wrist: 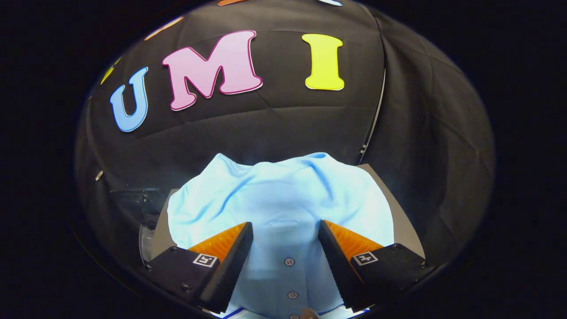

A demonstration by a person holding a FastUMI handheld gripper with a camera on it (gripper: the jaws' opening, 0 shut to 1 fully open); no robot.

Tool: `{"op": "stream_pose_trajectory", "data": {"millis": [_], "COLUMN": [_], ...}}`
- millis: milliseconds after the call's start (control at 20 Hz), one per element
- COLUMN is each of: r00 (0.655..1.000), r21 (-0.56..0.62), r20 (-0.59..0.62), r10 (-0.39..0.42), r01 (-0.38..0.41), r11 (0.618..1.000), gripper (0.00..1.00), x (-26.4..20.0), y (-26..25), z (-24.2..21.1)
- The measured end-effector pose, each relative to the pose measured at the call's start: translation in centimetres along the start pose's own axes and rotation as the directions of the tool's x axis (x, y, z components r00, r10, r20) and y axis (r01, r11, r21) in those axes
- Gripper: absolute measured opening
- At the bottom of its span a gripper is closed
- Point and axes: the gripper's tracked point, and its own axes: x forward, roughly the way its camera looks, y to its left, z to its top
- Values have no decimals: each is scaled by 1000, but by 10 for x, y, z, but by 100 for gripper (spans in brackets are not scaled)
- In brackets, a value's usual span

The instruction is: Put the clothes into the washing machine and then close the washing machine lid.

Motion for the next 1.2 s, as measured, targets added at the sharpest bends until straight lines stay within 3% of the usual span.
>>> {"op": "stream_pose_trajectory", "data": {"millis": [50,100,150,300,450,500,750,1000,1200], "r00": [1000,1000,999,996,994,995,995,978,942], "r21": [-3,6,28,78,92,89,88,109,78], "r20": [0,-1,-2,-4,8,13,66,177,306], "r10": [7,21,44,93,104,101,80,107,137], "r01": [-7,-21,-44,-93,-105,-102,-85,-128,-168], "r11": [1000,1000,999,993,990,991,992,986,983], "gripper": [95,76,66,12,12,5,5,5,5], "x": [0,1,2,0,-2,-4,-23,-82,-149], "y": [1,3,4,3,0,0,-3,10,34], "z": [0,0,1,2,1,1,5,31,56]}}
